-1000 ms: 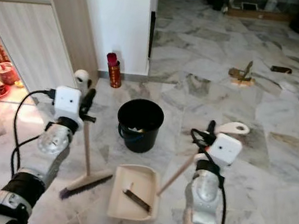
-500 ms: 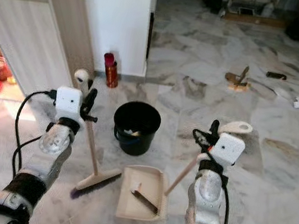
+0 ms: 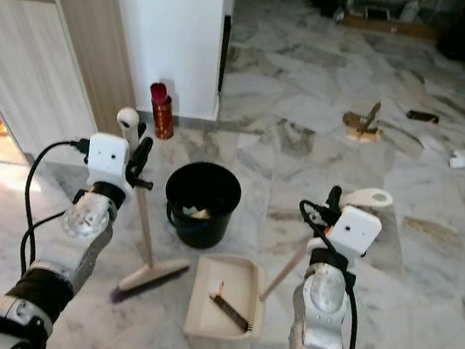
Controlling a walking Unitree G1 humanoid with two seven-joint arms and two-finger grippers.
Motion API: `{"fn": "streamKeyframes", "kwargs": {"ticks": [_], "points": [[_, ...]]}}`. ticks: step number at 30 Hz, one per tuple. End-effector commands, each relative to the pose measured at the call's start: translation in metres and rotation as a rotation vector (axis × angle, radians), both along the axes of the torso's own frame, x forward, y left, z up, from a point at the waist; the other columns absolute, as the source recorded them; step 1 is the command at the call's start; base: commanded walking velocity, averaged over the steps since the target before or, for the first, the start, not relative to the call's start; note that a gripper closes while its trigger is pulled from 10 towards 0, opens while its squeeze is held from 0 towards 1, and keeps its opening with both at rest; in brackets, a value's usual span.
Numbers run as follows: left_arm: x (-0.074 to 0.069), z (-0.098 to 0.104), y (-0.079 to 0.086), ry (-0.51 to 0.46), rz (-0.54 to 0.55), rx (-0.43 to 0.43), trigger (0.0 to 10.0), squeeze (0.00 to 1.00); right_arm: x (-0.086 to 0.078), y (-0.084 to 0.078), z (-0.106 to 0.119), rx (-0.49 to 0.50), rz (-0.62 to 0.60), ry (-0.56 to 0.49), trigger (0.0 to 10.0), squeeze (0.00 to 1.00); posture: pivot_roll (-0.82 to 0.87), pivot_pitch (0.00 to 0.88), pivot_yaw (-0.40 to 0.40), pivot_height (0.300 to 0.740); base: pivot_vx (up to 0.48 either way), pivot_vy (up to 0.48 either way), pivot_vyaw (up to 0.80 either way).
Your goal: Sweep floor
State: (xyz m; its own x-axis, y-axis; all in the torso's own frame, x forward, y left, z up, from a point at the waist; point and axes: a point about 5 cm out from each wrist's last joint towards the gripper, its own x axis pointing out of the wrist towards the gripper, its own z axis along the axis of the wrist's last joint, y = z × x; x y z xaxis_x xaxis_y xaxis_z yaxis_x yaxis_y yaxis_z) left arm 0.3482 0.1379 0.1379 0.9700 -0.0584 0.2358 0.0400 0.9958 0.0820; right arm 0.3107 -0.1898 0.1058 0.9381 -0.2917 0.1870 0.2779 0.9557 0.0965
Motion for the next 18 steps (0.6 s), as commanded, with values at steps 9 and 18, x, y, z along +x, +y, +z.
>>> {"fn": "streamKeyframes", "kwargs": {"ticks": [9,18], "points": [[0.001,0.006,-0.001,-0.028,0.004,-0.002,10.0,0.00,-0.011,-0.027,0.037,-0.083,-0.276,-0.131,10.0,0.00,-0.03,0.018,0.015,0.740,0.000,0.000,0.00],[0.001,0.006,0.000,-0.031,0.008,-0.001,10.0,0.00,-0.012,-0.018,0.064,-0.113,-0.258,-0.190,10.0,0.00,-0.02,0.017,0.013,0.740,0.000,0.000,0.00]]}}
